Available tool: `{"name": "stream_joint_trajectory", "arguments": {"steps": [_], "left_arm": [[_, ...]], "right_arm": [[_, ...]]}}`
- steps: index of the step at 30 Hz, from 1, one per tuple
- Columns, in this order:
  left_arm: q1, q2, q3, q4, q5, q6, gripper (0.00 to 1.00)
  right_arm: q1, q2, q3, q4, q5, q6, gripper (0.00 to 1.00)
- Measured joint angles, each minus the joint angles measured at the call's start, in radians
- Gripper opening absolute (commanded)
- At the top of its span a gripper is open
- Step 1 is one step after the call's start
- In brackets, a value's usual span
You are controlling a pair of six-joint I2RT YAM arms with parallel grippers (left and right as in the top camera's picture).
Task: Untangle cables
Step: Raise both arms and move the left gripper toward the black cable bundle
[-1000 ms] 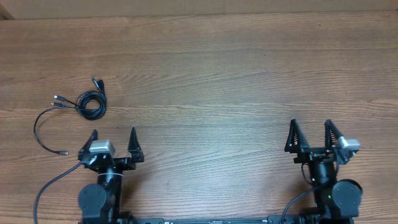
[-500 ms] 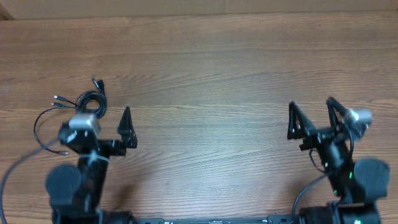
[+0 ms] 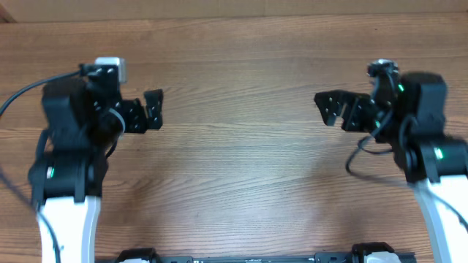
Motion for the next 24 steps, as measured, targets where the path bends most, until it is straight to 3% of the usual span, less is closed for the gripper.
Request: {"name": "stream_joint_trajectory", "arguments": {"steps": [8,9,11,13,14,15,16,17,24], "left_arm": [[0.000,0.194,0.000,-0.095,0.063,-0.048,1.00],[0.000,0.208,0.000,-0.102,0.063,-0.049,0.94],[0.000,0.240,0.000,-0.114,0.068,-0.061,0.62],[0.000,0.272,0.001,-0.117,0.071,-0.062,0.20],[0.000,0.288,0.001,-0.117,0.073,-0.062,0.04],[0.000,0.305,0.001,-0.118,0.073,-0.063,0.04],[0.000,0.319,0.001,-0.118,0.073,-0.063,0.04],[0.000,0.333,0.001,-0.117,0.073,-0.062,0.04],[0.000,0.427,0.002,-0.114,0.024,-0.103,0.04]], "right_arm": [[0.000,0.239,0.003,-0.023,-0.034,0.004,1.00],[0.000,0.252,0.003,-0.025,-0.035,0.005,1.00],[0.000,0.278,0.003,-0.031,-0.048,0.004,1.00],[0.000,0.299,0.003,-0.033,-0.071,0.005,1.00],[0.000,0.309,0.003,-0.033,-0.086,0.004,0.96],[0.000,0.319,0.003,-0.034,-0.104,0.004,0.62],[0.000,0.326,0.003,-0.034,-0.117,-0.001,0.21],[0.000,0.332,0.003,-0.033,-0.133,0.004,0.04],[0.002,0.342,0.003,-0.027,-0.175,0.008,0.04]]}}
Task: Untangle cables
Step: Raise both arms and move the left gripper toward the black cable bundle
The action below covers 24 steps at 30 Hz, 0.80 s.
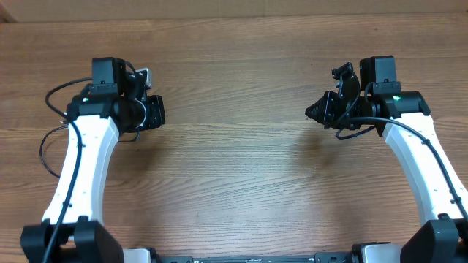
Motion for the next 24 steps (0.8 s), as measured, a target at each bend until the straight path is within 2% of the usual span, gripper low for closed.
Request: {"name": "stream_joint_trajectory", "arguments": {"steps": [1,2,4,5,6,10,13,17,19,24], "left_arm": [[0.000,0.016,0.000,0.002,-0.031,-0.018,0.08],[0.000,0.030,0.000,0.001,-0.062,-0.031,0.18],[0.000,0.061,0.000,0.002,-0.121,-0.054,0.53],[0.000,0.075,0.000,0.002,-0.145,-0.061,0.61],[0.000,0.090,0.000,0.003,-0.171,-0.068,0.63],[0.000,0.139,0.000,0.024,-0.261,-0.080,0.57],[0.000,0.172,0.000,0.057,-0.299,-0.049,0.64],[0.000,0.217,0.000,0.140,-0.324,0.026,0.62],[0.000,0.233,0.000,0.182,-0.334,0.081,0.62],[0.008,0.238,0.000,0.212,-0.413,0.150,0.61]], "right_arm": [[0.000,0.004,0.000,0.000,-0.003,0.000,0.05],[0.002,0.008,0.000,0.000,-0.005,0.000,0.12],[0.007,0.017,0.000,0.000,-0.006,0.003,0.21],[0.013,0.021,0.000,0.001,-0.006,0.005,0.30],[0.020,0.026,0.000,0.000,-0.009,0.000,0.33],[0.052,0.035,0.000,0.008,-0.011,0.002,0.43],[0.076,0.039,0.000,0.014,-0.012,0.000,0.45],[0.108,0.039,0.000,0.030,-0.011,0.002,0.54],[0.120,0.039,0.000,0.036,-0.006,0.011,0.63],[0.144,0.040,-0.006,0.052,0.061,0.103,0.69]]}}
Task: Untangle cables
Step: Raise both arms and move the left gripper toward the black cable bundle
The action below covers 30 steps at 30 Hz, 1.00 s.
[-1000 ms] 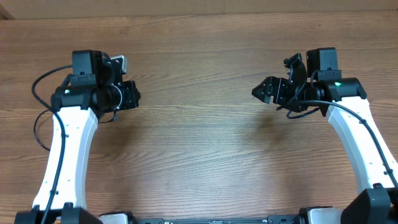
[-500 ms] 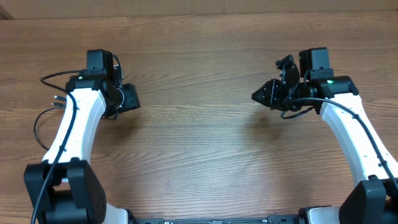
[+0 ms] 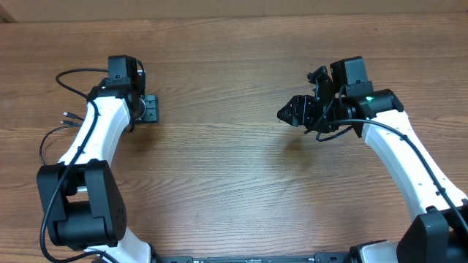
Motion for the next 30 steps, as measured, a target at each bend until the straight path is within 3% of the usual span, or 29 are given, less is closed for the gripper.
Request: {"name": "stream_joint_trajectory", "arguments": {"steps": [1,5,8,14,22,23,25,26,30], "left_arm": [[0.005,0.000,0.000,0.000,-0.020,0.007,0.61],[0.035,0.002,0.000,0.000,-0.072,0.034,0.63],[0.061,0.009,0.000,0.001,-0.090,0.044,0.64],[0.092,0.069,0.000,0.013,-0.085,0.062,0.60],[0.095,0.163,0.000,0.027,-0.078,0.092,0.47],[0.095,0.167,0.000,0.027,-0.080,0.092,0.43],[0.095,0.168,0.002,0.031,-0.085,0.091,0.13],[0.096,0.168,0.002,0.038,-0.090,0.095,0.08],[0.100,0.169,0.003,0.056,-0.047,0.110,0.15]], "right_arm": [[0.000,0.000,-0.005,0.005,0.010,0.016,0.70],[0.000,0.000,-0.041,0.037,0.036,0.056,1.00],[0.000,0.000,-0.065,0.066,0.045,0.076,1.00],[0.000,0.000,-0.122,0.124,0.050,0.143,0.91],[0.000,0.000,-0.163,0.142,0.052,0.179,0.81],[0.000,0.000,-0.164,0.141,0.052,0.181,0.81],[0.000,0.000,-0.164,0.142,0.052,0.181,0.81],[0.000,0.000,-0.164,0.142,0.052,0.182,0.81],[0.000,0.000,-0.164,0.142,0.051,0.182,0.81]]}}
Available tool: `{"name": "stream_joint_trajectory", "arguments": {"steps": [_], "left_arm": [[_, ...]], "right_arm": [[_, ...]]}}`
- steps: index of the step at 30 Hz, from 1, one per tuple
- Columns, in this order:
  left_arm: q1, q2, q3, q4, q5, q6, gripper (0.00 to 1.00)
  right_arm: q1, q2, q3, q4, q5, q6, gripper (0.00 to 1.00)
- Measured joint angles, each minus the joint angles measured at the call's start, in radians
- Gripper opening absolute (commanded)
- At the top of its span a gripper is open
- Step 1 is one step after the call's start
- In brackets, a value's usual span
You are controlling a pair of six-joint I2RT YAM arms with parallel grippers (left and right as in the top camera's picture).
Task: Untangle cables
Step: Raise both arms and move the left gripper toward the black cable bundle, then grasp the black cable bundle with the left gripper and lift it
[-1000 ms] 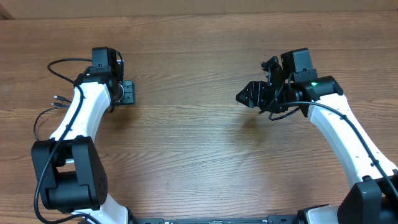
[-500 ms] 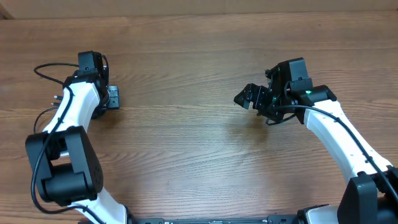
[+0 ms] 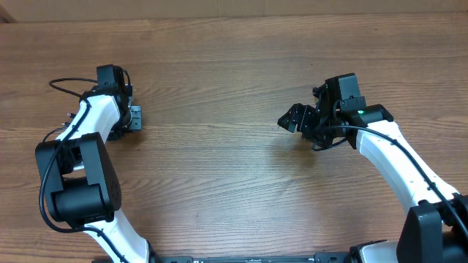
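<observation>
No loose cables show anywhere on the wooden table (image 3: 219, 183) in the overhead view; the only wires are the arms' own. My left gripper (image 3: 135, 117) sits low at the left side, pointing right, and looks small and dark, so its finger gap cannot be read. At the right of centre my right gripper (image 3: 291, 118) points left, its two fingers (image 3: 297, 111) slightly apart with nothing between them.
The left arm (image 3: 84, 128) folds back along the left edge, with its own black wiring (image 3: 62, 82) looping out beside it. The right arm (image 3: 395, 157) stretches in from the lower right corner. The table's far edge (image 3: 234, 18) runs along the top.
My left gripper has drawn back to the left and a little down. The right gripper stayed near the same spot but turned, so its fingers now show apart.
Both grippers started raised toward the camera, wide open, facing each other. Then they were lower over the table, the right one nearer the middle. After that the right was still further toward the centre. The left has since withdrawn leftward. Nothing was taken hold of.
</observation>
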Motion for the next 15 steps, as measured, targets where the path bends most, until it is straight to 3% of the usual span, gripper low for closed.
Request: {"name": "stream_joint_trajectory", "arguments": {"steps": [6,7,8,10,12,15], "left_arm": [[0.000,0.005,0.002,0.021,0.218,0.008,0.16],[0.000,0.006,0.002,0.024,0.254,0.012,0.23],[0.000,0.008,0.002,0.026,0.278,0.022,0.37],[-0.001,0.010,0.003,0.027,0.330,0.028,0.45],[-0.001,0.010,0.004,0.035,0.352,0.031,0.44],[-0.001,0.013,0.004,0.047,0.359,0.031,0.34]], "right_arm": [[0.000,0.000,0.000,0.001,0.000,0.000,0.81],[0.000,0.000,0.000,0.002,0.000,0.000,0.81],[0.000,0.000,0.000,0.004,0.000,0.000,0.81],[0.000,0.000,0.000,0.005,0.000,0.000,0.81],[0.000,0.000,0.000,0.004,0.000,0.000,0.81],[0.000,0.000,0.000,0.004,0.000,0.000,0.81]]}}
